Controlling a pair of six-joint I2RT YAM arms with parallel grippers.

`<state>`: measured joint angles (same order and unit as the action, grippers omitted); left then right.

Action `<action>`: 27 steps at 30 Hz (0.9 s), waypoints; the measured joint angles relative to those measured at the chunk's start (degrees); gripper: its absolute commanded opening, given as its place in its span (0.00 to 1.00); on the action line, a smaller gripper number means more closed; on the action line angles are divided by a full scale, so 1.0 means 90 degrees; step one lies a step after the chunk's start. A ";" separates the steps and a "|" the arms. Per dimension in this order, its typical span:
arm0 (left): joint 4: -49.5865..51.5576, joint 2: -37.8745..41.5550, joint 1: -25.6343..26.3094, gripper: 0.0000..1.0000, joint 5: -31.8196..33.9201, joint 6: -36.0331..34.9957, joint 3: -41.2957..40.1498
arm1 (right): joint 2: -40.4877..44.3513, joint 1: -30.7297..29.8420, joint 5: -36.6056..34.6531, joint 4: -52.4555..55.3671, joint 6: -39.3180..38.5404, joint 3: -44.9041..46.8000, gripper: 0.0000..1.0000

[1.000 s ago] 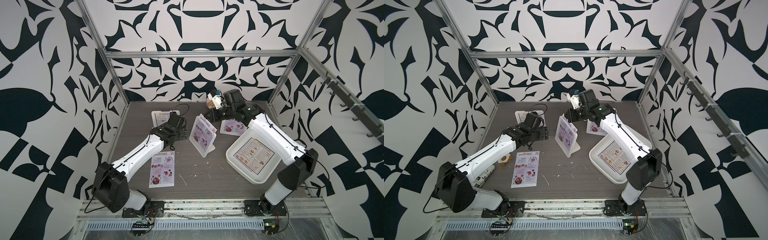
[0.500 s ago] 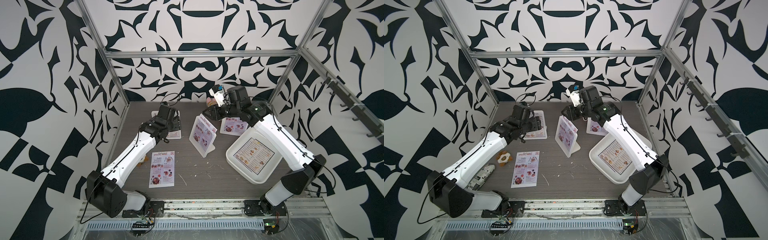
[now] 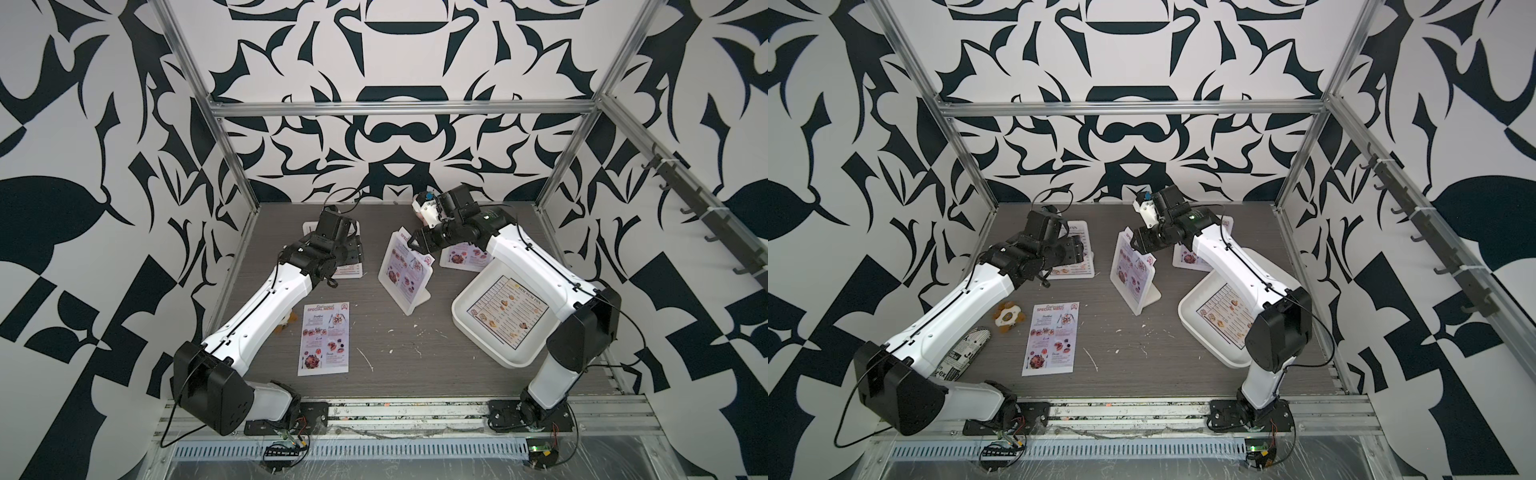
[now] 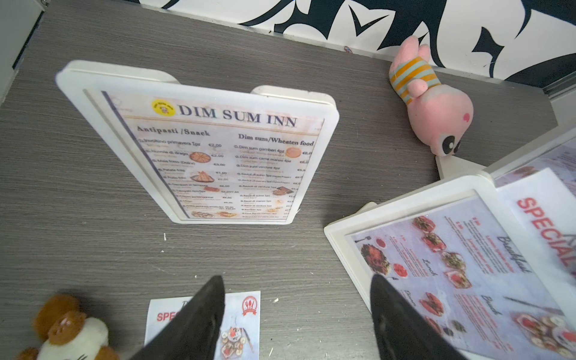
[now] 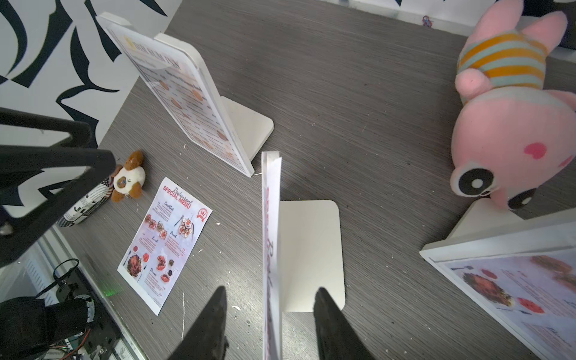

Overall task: Replace the menus in the menu holders
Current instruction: Take out the menu from the menu holder.

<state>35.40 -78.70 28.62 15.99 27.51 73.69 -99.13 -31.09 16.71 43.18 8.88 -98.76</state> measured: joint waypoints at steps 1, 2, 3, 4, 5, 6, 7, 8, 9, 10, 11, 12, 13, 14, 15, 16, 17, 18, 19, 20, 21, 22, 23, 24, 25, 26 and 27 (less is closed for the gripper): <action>0.0000 0.0000 0.0000 0.76 -0.0015 -0.0005 -0.0007 | -0.0007 0.0000 0.0005 0.0000 -0.0017 0.0000 0.25; 0.0000 0.0000 0.0000 0.76 -0.0024 -0.0010 -0.0012 | -0.0010 0.0000 0.0017 0.0005 -0.0005 0.0000 0.20; 0.0000 0.0000 0.0000 0.76 -0.0027 -0.0012 -0.0017 | -0.0010 0.0000 0.0024 0.0007 -0.0017 0.0000 0.16; 0.0000 0.0000 0.0000 0.76 -0.0034 -0.0012 -0.0019 | -0.0010 0.0000 0.0027 0.0010 -0.0005 0.0000 0.13; 0.0000 0.0000 0.0000 0.75 -0.0039 -0.0012 -0.0019 | -0.0010 0.0000 0.0029 0.0007 0.0007 0.0000 0.11; -0.0002 0.0000 0.0000 0.75 -0.0044 -0.0012 -0.0019 | -0.0010 0.0000 0.0029 0.0010 0.0019 0.0000 0.09; -0.0002 0.0000 0.0000 0.75 -0.0044 -0.0012 -0.0022 | -0.0010 0.0002 0.0027 0.0010 0.0024 0.0000 0.07; -0.0002 0.0000 0.0000 0.75 -0.0046 -0.0012 -0.0022 | -0.0010 0.0002 0.0029 0.0010 0.0041 0.0000 0.06; -0.0002 0.0000 0.0000 0.75 -0.0044 -0.0012 -0.0024 | -0.0010 0.0002 0.0032 0.0010 0.0041 0.0000 0.04; -0.0002 0.0000 0.0000 0.75 -0.0044 -0.0015 -0.0024 | -0.0010 0.0022 0.0029 0.0010 0.0036 0.0000 0.02; -0.0002 0.0000 0.0000 0.75 -0.0046 -0.0015 -0.0024 | -0.0010 0.0039 0.0034 0.0012 0.0041 0.0000 0.01; -0.0005 0.0000 0.0000 0.75 -0.0044 -0.0015 -0.0024 | -0.0010 0.0053 0.0058 0.0012 0.0044 -0.0002 0.00; -0.0005 0.0000 0.0000 0.75 -0.0044 -0.0015 -0.0024 | -0.0010 0.0070 0.0087 0.0015 0.0044 -0.0010 0.00; -0.0007 0.0000 0.0000 0.75 -0.0044 -0.0015 -0.0024 | -0.0010 0.0085 0.0121 0.0027 0.0044 -0.0027 0.00; -0.0010 0.0000 0.0000 0.75 -0.0044 -0.0015 -0.0024 | -0.0010 0.0107 0.0163 0.0044 0.0046 -0.0063 0.00; -0.0017 0.0000 0.0000 0.75 -0.0044 -0.0015 -0.0024 | -0.0010 0.0126 0.0199 0.0053 0.0046 -0.0112 0.00; -0.0024 0.0000 0.0000 0.75 -0.0041 -0.0015 -0.0024 | -0.0010 0.0151 0.0240 0.0078 0.0051 -0.0187 0.00; -0.0034 0.0000 0.0000 0.75 -0.0039 -0.0015 -0.0024 | -0.0007 0.0175 0.0289 0.0085 0.0051 -0.0274 0.00; -0.0044 0.0000 0.0000 0.76 -0.0034 -0.0015 -0.0024 | -0.0005 0.0202 0.0333 0.0092 0.0053 -0.0396 0.00; -0.0051 0.0000 0.0000 0.76 -0.0024 -0.0015 -0.0024 | -0.0002 0.0223 0.0369 0.0092 0.0053 -0.0510 0.00; -0.0049 0.0000 0.0000 0.76 -0.0010 -0.0017 -0.0024 | 0.0010 0.0253 0.0408 0.0097 0.0056 -0.0634 0.00; -0.0049 0.0000 0.0000 0.76 0.0022 -0.0017 -0.0024 | 0.0024 0.0282 0.0444 0.0104 0.0058 -0.0787 0.00; -0.0049 0.0000 0.0000 0.77 0.0058 -0.0017 -0.0024 | 0.0041 0.0299 0.0464 0.0112 0.0056 -0.0920 0.00; -0.0046 0.0000 0.0000 0.77 0.0100 -0.0017 -0.0024 | 0.0063 0.0323 0.0483 0.0117 0.0056 -0.1056 0.00; -0.0044 0.0000 0.0000 0.78 0.0158 -0.0017 -0.0022 | 0.0100 0.0335 0.0505 0.0104 0.0053 -0.1197 0.00; -0.0044 0.0000 -0.0007 0.78 0.0214 -0.0017 -0.0022 | 0.0146 0.0342 0.0525 0.0095 0.0053 -0.1302 0.00; -0.0044 0.0002 -0.0032 0.79 0.0267 -0.0017 -0.0022 | 0.0206 0.0359 0.0559 0.0078 0.0053 -0.1418 0.00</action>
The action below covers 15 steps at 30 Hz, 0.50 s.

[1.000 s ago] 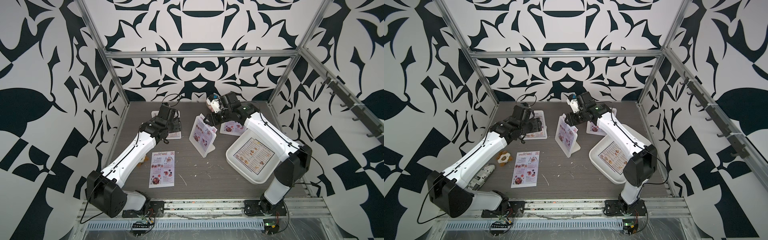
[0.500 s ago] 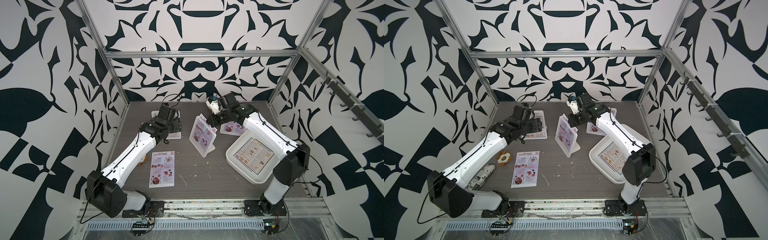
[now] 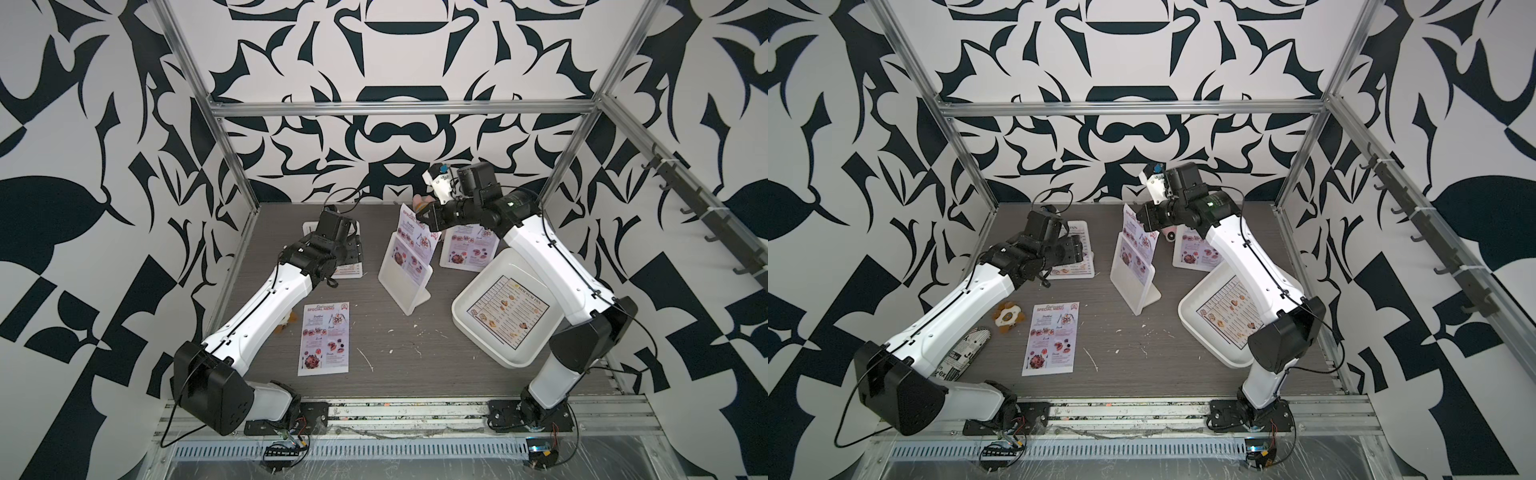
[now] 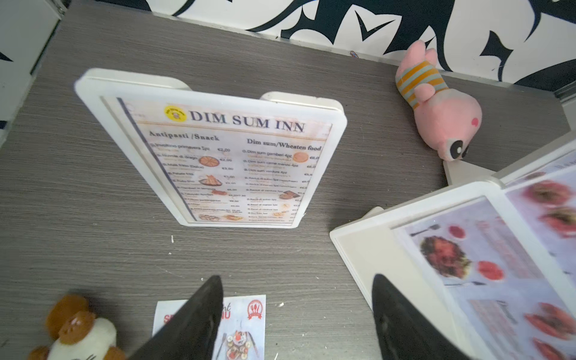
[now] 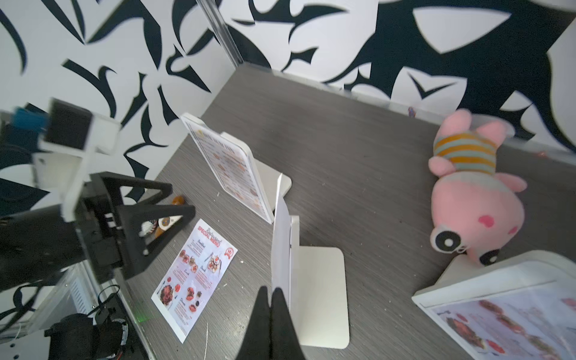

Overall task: Replace the menus in the menu holders
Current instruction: Take out the menu from the menu holder.

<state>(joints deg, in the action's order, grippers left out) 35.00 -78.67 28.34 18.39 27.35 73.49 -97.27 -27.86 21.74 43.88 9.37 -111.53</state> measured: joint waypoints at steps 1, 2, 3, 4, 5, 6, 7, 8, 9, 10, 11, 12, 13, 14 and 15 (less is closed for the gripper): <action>0.0002 0.0005 -0.0056 0.80 0.0041 0.0002 0.0005 | 0.0058 0.0005 0.0066 -0.0002 0.0012 -0.0121 0.00; 0.0007 0.0010 -0.0102 0.80 0.0066 0.0002 0.0012 | 0.0100 0.0017 0.0155 -0.0007 0.0044 -0.0265 0.00; 0.0024 0.0015 -0.0192 0.80 0.0100 0.0002 0.0039 | 0.0129 0.0015 0.0248 -0.0029 0.0080 -0.0425 0.00; 0.0044 0.0017 -0.0291 0.81 0.0134 0.0002 0.0073 | 0.0146 -0.0007 0.0359 -0.0061 0.0117 -0.0607 0.00; 0.0051 0.0022 -0.0391 0.81 0.0160 0.0005 0.0107 | 0.0155 -0.0046 0.0435 -0.0107 0.0136 -0.0736 0.00; 0.0051 0.0034 -0.0515 0.81 0.0185 0.0005 0.0143 | 0.0165 -0.0117 0.0525 -0.0187 0.0168 -0.0852 0.00; 0.0061 0.0049 -0.0646 0.81 0.0204 0.0005 0.0187 | 0.0168 -0.0228 0.0631 -0.0270 0.0209 -0.0942 0.00; 0.0073 0.0061 -0.0767 0.81 0.0209 0.0005 0.0231 | 0.0168 -0.0345 0.0704 -0.0335 0.0245 -0.0971 0.00; 0.0083 0.0075 -0.0906 0.81 0.0219 0.0007 0.0289 | 0.0163 -0.0522 0.0792 -0.0415 0.0287 -0.0981 0.00; 0.0095 0.0095 -0.1039 0.81 0.0226 0.0007 0.0355 | 0.0134 -0.0731 0.0899 -0.0476 0.0328 -0.0974 0.00; 0.0095 0.0114 -0.1151 0.81 0.0238 0.0007 0.0406 | 0.0100 -0.0911 0.0974 -0.0559 0.0379 -0.0937 0.00; 0.0114 0.0141 -0.1263 0.81 0.0248 0.0007 0.0461 | 0.0053 -0.1151 0.1083 -0.0685 0.0454 -0.0860 0.00; 0.0131 0.0175 -0.1362 0.81 0.0265 0.0007 0.0515 | -0.0005 -0.1389 0.1190 -0.0806 0.0520 -0.0758 0.00; 0.0151 0.0211 -0.1443 0.81 0.0277 0.0005 0.0554 | -0.0063 -0.1581 0.1285 -0.0925 0.0600 -0.0651 0.00; 0.0177 0.0257 -0.1513 0.81 0.0294 0.0005 0.0588 | -0.0146 -0.1790 0.1387 -0.1056 0.0678 -0.0525 0.00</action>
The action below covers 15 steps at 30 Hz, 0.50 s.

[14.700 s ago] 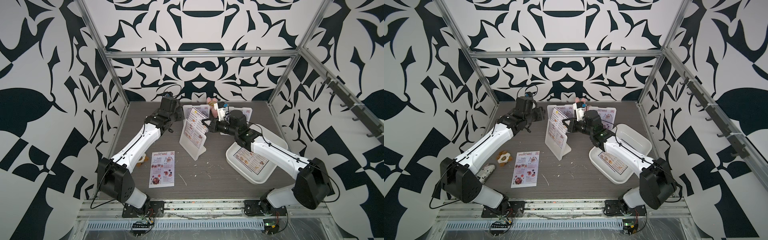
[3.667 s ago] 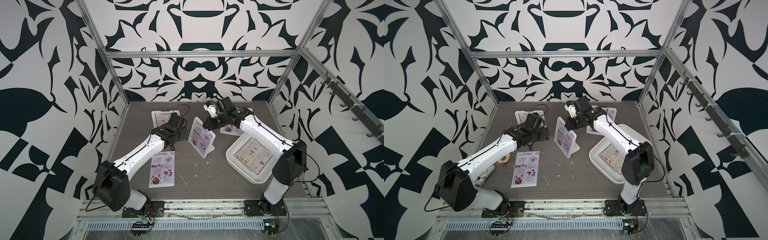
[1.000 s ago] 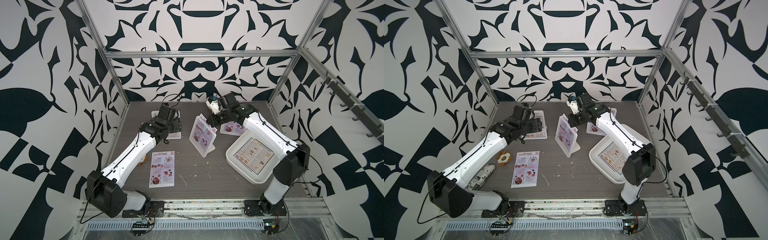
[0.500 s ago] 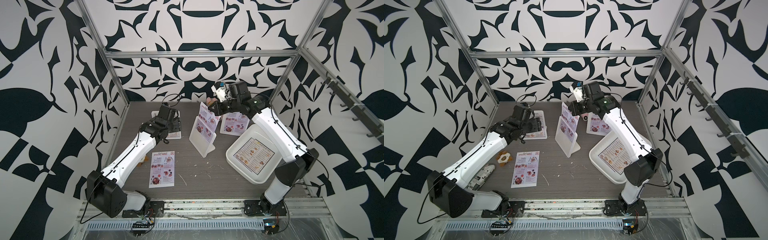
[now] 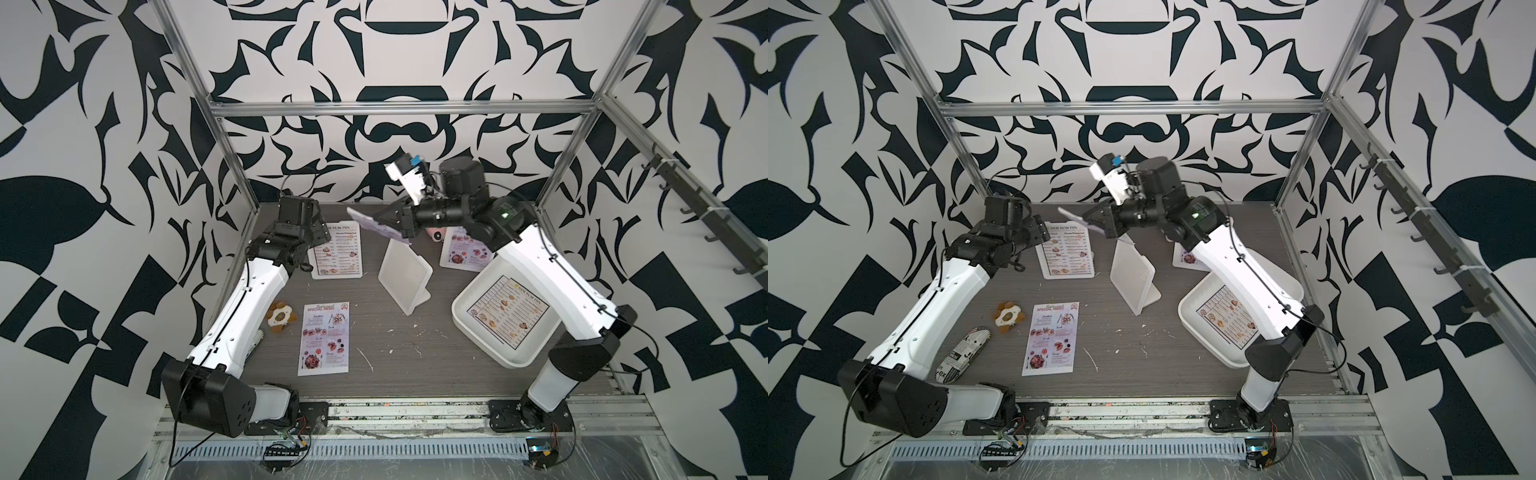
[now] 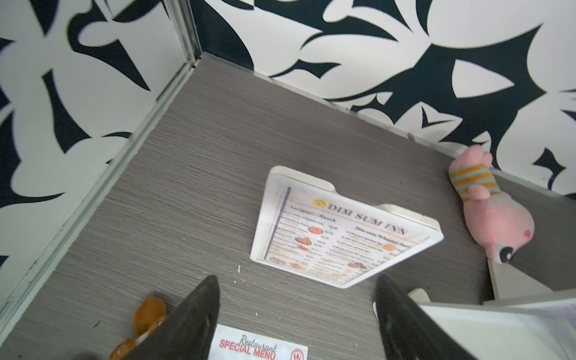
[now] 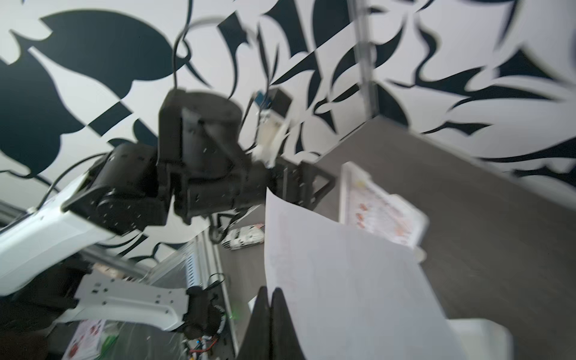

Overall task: Replace the menus in the menu holders
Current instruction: Take out the menu from the menu holder, then place the menu on the menu.

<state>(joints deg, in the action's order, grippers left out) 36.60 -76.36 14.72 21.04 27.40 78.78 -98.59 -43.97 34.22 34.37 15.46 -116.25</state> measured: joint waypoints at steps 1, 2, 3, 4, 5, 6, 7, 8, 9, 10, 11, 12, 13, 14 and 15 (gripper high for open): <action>0.0024 0.0066 -0.0063 0.81 0.0024 -0.0002 0.0019 | -0.0104 -0.0214 0.0102 -0.0102 0.0095 0.0121 0.00; 0.0063 0.0117 -0.0109 0.81 0.0041 -0.0007 0.0034 | -0.0192 -0.0357 0.0185 -0.0182 0.0160 0.0199 0.00; 0.0100 0.0170 -0.0160 0.81 0.0058 -0.0024 0.0044 | -0.0316 -0.0520 0.0296 -0.0282 0.0260 0.0284 0.00; 0.0124 0.0216 -0.0226 0.81 0.0073 -0.0032 0.0046 | -0.0427 -0.0670 0.0423 -0.0393 0.0342 0.0376 0.00; 0.0158 0.0245 -0.0289 0.81 0.0070 -0.0044 0.0051 | -0.0498 -0.0765 0.0525 -0.0512 0.0440 0.0483 0.00; 0.0197 0.0265 -0.0364 0.81 0.0066 -0.0049 0.0053 | -0.0551 -0.0838 0.0624 -0.0624 0.0532 0.0605 0.00; 0.0231 0.0270 -0.0461 0.81 0.0070 -0.0056 0.0053 | -0.0593 -0.0889 0.0704 -0.0709 0.0619 0.0721 0.00; 0.0262 0.0284 -0.0529 0.81 0.0070 -0.0070 0.0053 | -0.0617 -0.0906 0.0746 -0.0767 0.0656 0.0816 0.00; 0.0294 0.0291 -0.0583 0.80 0.0073 -0.0078 0.0053 | -0.0639 -0.0896 0.0748 -0.0799 0.0673 0.0882 0.00; 0.0306 0.0316 -0.0629 0.80 0.0070 -0.0085 0.0053 | -0.0673 -0.0862 0.0748 -0.0823 0.0675 0.0916 0.00; 0.0321 0.0347 -0.0653 0.79 0.0068 -0.0090 0.0053 | -0.0719 -0.0809 0.0763 -0.0874 0.0670 0.0937 0.00; 0.0342 0.0384 -0.0665 0.79 0.0051 -0.0095 0.0053 | -0.0782 -0.0746 0.0787 -0.0952 0.0646 0.0947 0.00; 0.0352 0.0427 -0.0663 0.79 0.0029 -0.0092 0.0049 | -0.0884 -0.0675 0.0821 -0.1052 0.0593 0.0954 0.00; 0.0352 0.0469 -0.0663 0.79 0.0010 -0.0087 0.0032 | -0.0998 -0.0639 0.0855 -0.1122 0.0520 0.0959 0.00; 0.0342 0.0515 -0.0663 0.79 -0.0024 -0.0080 -0.0012 | -0.1175 -0.0597 0.0903 -0.1202 0.0413 0.0959 0.00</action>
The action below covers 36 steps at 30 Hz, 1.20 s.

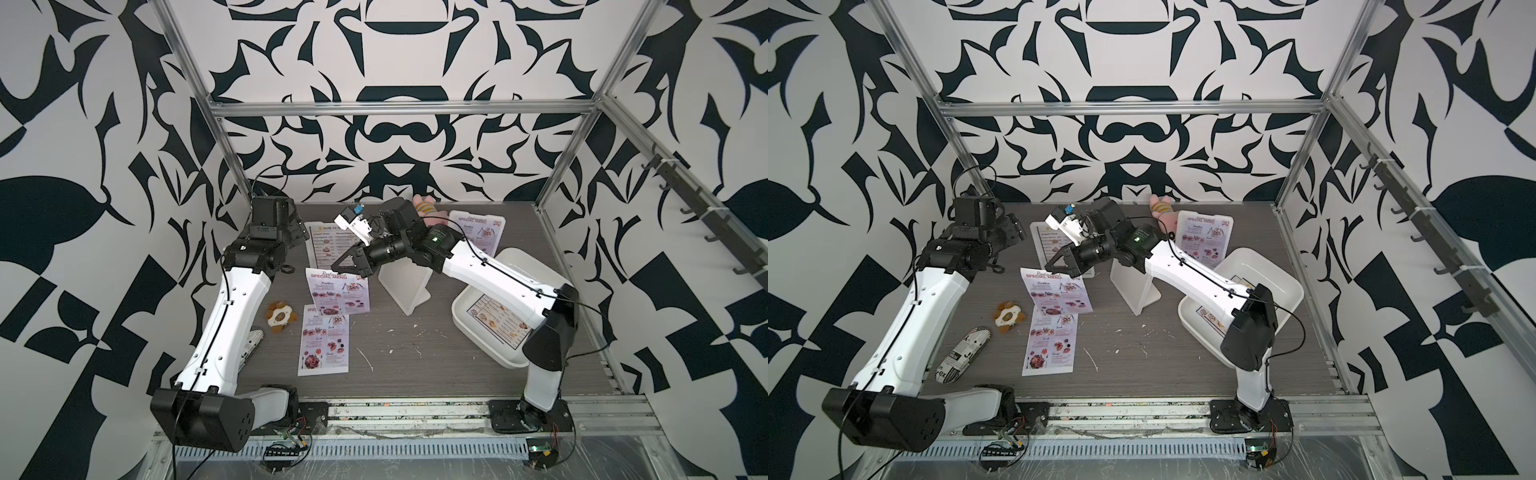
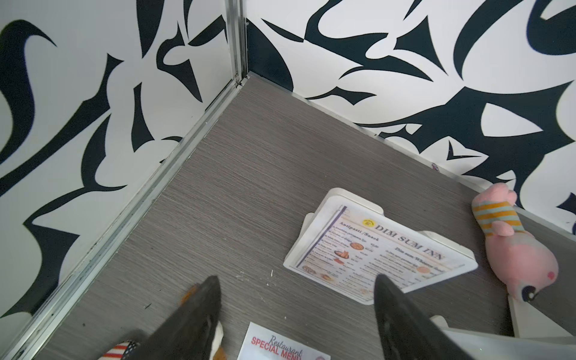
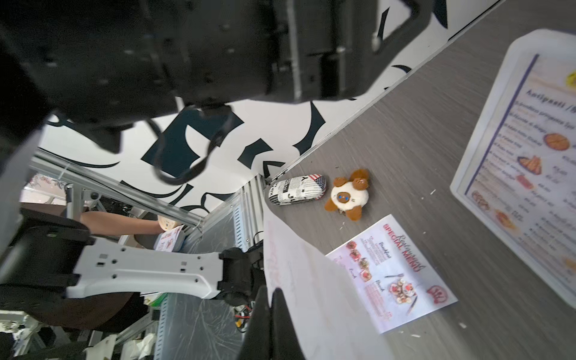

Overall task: Replace the menus in the menu holders
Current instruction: Place the menu on the menu.

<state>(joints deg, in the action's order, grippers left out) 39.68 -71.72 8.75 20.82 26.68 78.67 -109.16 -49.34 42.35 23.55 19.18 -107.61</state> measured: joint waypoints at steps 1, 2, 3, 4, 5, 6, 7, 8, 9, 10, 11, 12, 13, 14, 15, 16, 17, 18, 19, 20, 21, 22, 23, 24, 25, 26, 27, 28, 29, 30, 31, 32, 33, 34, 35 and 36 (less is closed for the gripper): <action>0.0002 0.0051 0.0000 0.79 -0.0032 0.0012 -0.0068 | -0.0197 0.0036 0.0034 -0.0087 -0.0075 0.0000 0.00; 0.0005 0.0087 0.0000 0.79 -0.0053 0.0024 -0.0138 | -0.0398 0.0066 0.0053 -0.0148 -0.0148 0.0000 0.00; 0.0007 0.0112 0.0002 0.79 -0.0083 0.0039 -0.0221 | -0.0670 0.0085 0.0053 -0.0228 -0.0216 0.0007 0.00; 0.0010 0.0126 0.0002 0.79 -0.0112 0.0051 -0.0313 | -0.0925 0.0092 0.0044 -0.0289 -0.0287 0.0024 0.00; 0.0012 0.0131 0.0002 0.78 -0.0141 0.0063 -0.0403 | -0.1144 0.0092 0.0034 -0.0330 -0.0333 0.0049 0.00; 0.0012 0.0136 0.0002 0.78 -0.0175 0.0083 -0.0508 | -0.1389 0.0087 0.0022 -0.0369 -0.0381 0.0092 0.00; 0.0024 0.0136 0.0000 0.79 -0.0204 0.0100 -0.0624 | -0.1603 0.0080 0.0005 -0.0396 -0.0442 0.0134 0.00; 0.0029 0.0143 0.0000 0.78 -0.0226 0.0112 -0.0729 | -0.1780 0.0078 -0.0002 -0.0403 -0.0481 0.0155 0.00; 0.0039 0.0155 0.0000 0.78 -0.0248 0.0121 -0.0811 | -0.1923 0.0066 -0.0005 -0.0410 -0.0517 0.0158 0.00; 0.0056 0.0170 0.0002 0.78 -0.0267 0.0134 -0.0891 | -0.2069 0.0061 -0.0007 -0.0427 -0.0566 0.0155 0.00; 0.0058 0.0194 0.0002 0.78 -0.0289 0.0153 -0.0962 | -0.2171 0.0061 -0.0017 -0.0432 -0.0610 0.0155 0.00; 0.0068 0.0221 0.0002 0.78 -0.0306 0.0160 -0.1003 | -0.2249 0.0056 -0.0022 -0.0430 -0.0651 0.0143 0.00; 0.0080 0.0253 0.0002 0.78 -0.0325 0.0172 -0.1032 | -0.2336 0.0056 -0.0029 -0.0425 -0.0692 0.0100 0.05; 0.0080 0.0299 0.0002 0.78 -0.0350 0.0182 -0.1059 | -0.2404 0.0056 -0.0051 -0.0427 -0.0733 0.0041 0.12; 0.0090 0.0335 0.0002 0.77 -0.0372 0.0199 -0.1069 | -0.2448 0.0056 -0.0070 -0.0418 -0.0763 -0.0015 0.15; 0.0097 0.0379 0.0015 0.77 -0.0403 0.0204 -0.1069 | -0.2475 0.0056 -0.0092 -0.0418 -0.0821 -0.0075 0.21; 0.0097 0.0415 0.0039 0.77 -0.0423 0.0206 -0.1069 | -0.2477 0.0058 -0.0112 -0.0401 -0.0865 -0.0134 0.26; 0.0100 0.0440 0.0066 0.77 -0.0432 0.0209 -0.1069 | -0.2467 0.0058 -0.0124 -0.0398 -0.0884 -0.0177 0.29; 0.0102 0.0461 0.0117 0.77 -0.0440 0.0209 -0.1069 | -0.2429 0.0063 -0.0141 -0.0381 -0.0911 -0.0240 0.33; 0.0104 0.0474 0.0194 0.77 -0.0454 0.0206 -0.1069 | -0.2358 0.0078 -0.0170 -0.0350 -0.0923 -0.0270 0.36; 0.0112 0.0476 0.0291 0.77 -0.0464 0.0206 -0.1069 | -0.2254 0.0097 -0.0204 -0.0262 -0.0930 -0.0289 0.38; 0.0126 0.0476 0.0420 0.76 -0.0493 0.0209 -0.1069 | -0.2120 0.0117 -0.0243 -0.0160 -0.0937 -0.0311 0.39; 0.0146 0.0474 0.0542 0.76 -0.0539 0.0219 -0.1069 | -0.1972 0.0136 -0.0265 -0.0063 -0.0942 -0.0318 0.40; 0.0151 0.0474 0.0695 0.76 -0.0597 0.0228 -0.1069 | -0.1766 0.0168 -0.0282 0.0063 -0.0950 -0.0318 0.41; 0.0148 0.0474 0.0901 0.76 -0.0636 0.0250 -0.1069 | -0.1523 0.0219 -0.0311 0.0189 -0.0950 -0.0318 0.42; 0.0148 0.0474 0.1115 0.76 -0.0629 0.0272 -0.1066 | -0.1285 0.0279 -0.0350 0.0299 -0.0933 -0.0304 0.43; 0.0151 0.0461 0.1396 0.76 -0.0612 0.0289 -0.1056 | -0.0945 0.0379 -0.0396 0.0413 -0.0903 -0.0253 0.44; 0.0153 0.0435 0.1710 0.76 -0.0597 0.0323 -0.1032 | -0.0597 0.0508 -0.0461 0.0493 -0.0833 -0.0168 0.44; 0.0141 0.0396 0.2028 0.76 -0.0495 0.0355 -0.0954 | -0.0151 0.0714 -0.0617 0.0687 -0.0763 0.0027 0.45; 0.0136 0.0342 0.2319 0.76 -0.0471 0.0374 -0.0867 | 0.0223 0.0935 -0.0695 0.0738 -0.0668 0.0228 0.45; 0.0134 0.0255 0.2645 0.76 -0.0449 0.0391 -0.0741 | 0.0704 0.1265 -0.0865 0.0746 -0.0554 0.0510 0.46; 0.0102 0.0146 0.2980 0.76 -0.0432 0.0391 -0.0602 | 0.1132 0.1615 -0.1003 0.0741 -0.0410 0.0804 0.48; 0.0090 0.0007 0.3245 0.76 -0.0420 0.0389 -0.0449 | 0.1576 0.2033 -0.1154 0.0707 -0.0274 0.1168 0.49; 0.0056 -0.0175 0.3543 0.76 -0.0401 0.0379 -0.0236 | 0.1987 0.2475 -0.1341 0.0690 -0.0117 0.1542 0.50; -0.0005 -0.0364 0.3774 0.76 -0.0384 0.0350 -0.0046 | 0.2407 0.2987 -0.1579 0.0687 0.0041 0.1991 0.51; -0.0051 -0.0549 0.3973 0.76 -0.0372 0.0311 0.0143 | 0.2701 0.3405 -0.1787 0.0682 0.0197 0.2368 0.52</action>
<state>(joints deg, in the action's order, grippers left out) 39.22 -76.66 44.51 17.47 29.47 79.96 -84.86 -18.70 26.26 29.69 20.95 -86.30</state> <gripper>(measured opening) 0.761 0.504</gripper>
